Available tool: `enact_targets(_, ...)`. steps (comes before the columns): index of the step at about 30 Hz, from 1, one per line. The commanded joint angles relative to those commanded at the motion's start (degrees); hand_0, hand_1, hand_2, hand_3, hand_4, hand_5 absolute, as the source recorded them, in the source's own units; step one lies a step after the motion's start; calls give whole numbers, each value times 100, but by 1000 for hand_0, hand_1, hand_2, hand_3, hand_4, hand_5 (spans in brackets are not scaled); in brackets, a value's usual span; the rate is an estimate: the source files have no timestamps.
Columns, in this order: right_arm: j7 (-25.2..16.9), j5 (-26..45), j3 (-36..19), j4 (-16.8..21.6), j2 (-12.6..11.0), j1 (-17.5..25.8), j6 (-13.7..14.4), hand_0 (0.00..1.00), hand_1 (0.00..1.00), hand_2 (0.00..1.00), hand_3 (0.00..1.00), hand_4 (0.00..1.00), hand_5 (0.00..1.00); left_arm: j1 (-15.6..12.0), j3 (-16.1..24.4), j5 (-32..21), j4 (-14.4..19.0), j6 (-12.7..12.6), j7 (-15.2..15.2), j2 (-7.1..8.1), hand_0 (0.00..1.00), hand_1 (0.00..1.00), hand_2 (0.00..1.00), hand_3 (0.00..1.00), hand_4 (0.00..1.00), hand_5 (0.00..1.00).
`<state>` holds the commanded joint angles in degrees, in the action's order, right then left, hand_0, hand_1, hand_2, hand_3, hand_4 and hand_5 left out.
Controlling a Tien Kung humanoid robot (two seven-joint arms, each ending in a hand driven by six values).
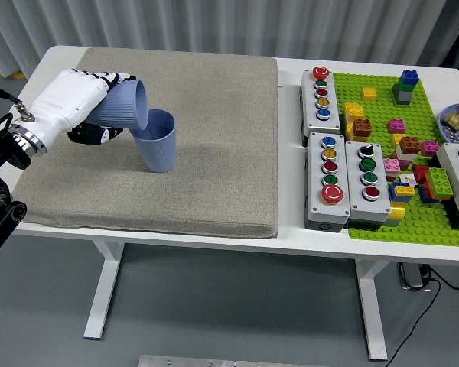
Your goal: Pick cup pour cup place
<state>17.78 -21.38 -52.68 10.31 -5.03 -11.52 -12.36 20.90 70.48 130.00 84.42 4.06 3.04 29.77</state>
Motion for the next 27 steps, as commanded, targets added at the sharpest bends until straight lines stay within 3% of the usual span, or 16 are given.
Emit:
enact_targets(19,-3,6,-5,0,1,-1,1,747,699,750,606,123,256,-10,-6,0,2,-27,5,7,525,562,773,609,374,2)
enact_targets(27,-5,31,5,0,0,-15,1,747,699,750,606,122,255,-36,232,0,-186,-176,214,-50,526,561,771,606,369,2)
